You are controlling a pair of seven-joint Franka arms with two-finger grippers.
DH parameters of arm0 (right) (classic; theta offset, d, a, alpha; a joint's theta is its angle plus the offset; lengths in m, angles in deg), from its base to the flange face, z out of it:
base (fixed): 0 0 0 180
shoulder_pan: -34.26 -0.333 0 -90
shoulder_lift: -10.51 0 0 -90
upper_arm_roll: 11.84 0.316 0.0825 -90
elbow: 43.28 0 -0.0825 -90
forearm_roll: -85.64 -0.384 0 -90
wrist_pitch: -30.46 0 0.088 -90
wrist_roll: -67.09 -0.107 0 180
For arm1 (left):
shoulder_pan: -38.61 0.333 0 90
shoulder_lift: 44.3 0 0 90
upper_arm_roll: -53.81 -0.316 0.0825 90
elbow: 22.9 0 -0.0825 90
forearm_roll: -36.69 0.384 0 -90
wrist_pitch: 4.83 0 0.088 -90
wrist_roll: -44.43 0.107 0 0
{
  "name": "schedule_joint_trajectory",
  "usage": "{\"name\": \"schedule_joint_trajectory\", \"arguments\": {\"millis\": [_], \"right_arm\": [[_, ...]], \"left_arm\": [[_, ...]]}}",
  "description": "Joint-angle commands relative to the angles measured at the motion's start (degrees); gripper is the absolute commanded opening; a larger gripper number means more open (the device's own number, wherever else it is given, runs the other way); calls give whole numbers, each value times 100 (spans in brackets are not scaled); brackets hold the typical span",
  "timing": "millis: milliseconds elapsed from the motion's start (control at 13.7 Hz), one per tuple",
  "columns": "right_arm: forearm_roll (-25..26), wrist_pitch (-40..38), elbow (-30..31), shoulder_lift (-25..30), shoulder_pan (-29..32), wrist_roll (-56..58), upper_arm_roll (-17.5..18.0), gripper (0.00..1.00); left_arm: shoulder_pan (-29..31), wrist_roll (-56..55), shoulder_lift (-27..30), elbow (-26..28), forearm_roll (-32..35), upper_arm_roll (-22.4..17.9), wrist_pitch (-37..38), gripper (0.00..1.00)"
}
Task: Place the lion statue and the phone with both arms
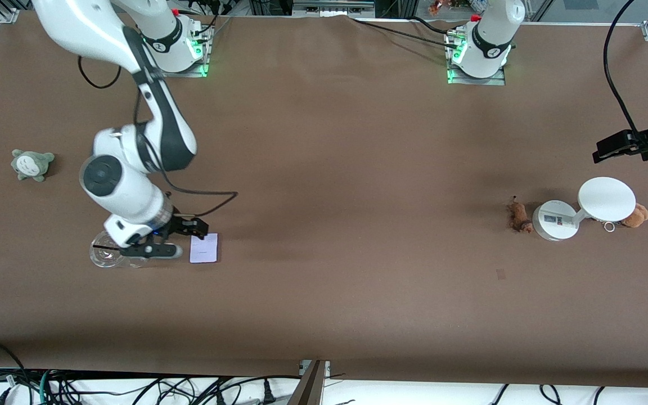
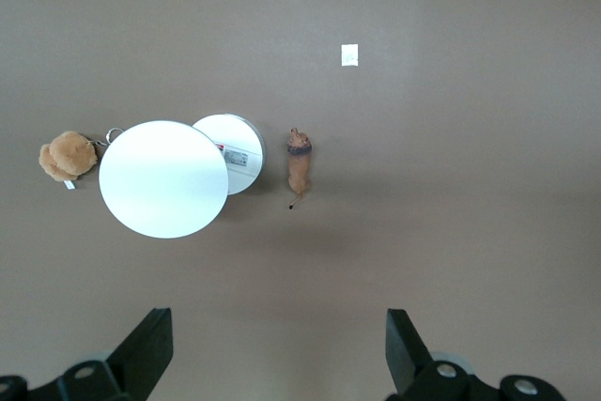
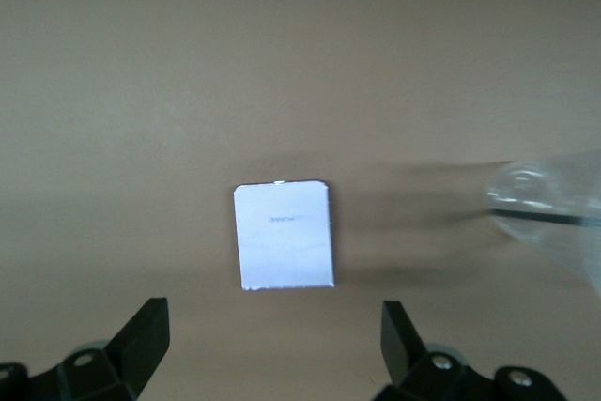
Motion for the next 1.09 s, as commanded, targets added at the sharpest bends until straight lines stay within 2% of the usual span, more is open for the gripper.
{"name": "schedule_joint_trajectory", "arguments": {"millis": [0, 218, 510, 728, 1019], "right_arm": [[-119, -822, 149, 817, 20, -199, -50, 100], [-128, -1965, 158, 1669, 29, -164, -216, 100], [-313, -3275, 167, 2470, 20, -85, -726, 100], [-269, -3427, 97, 2586, 20, 177, -875, 100], [-190, -3514, -263, 2349, 29, 574, -902, 100]], "left_arm": [[-24, -79, -171, -341, 17, 4, 56, 100], [-24, -79, -171, -341, 17, -5, 56, 100], [-15, -70, -171, -350, 17, -5, 56, 100], [-7, -70, -171, -350, 17, -5, 56, 100], [-6, -70, -171, -350, 8, -5, 56, 100]]}}
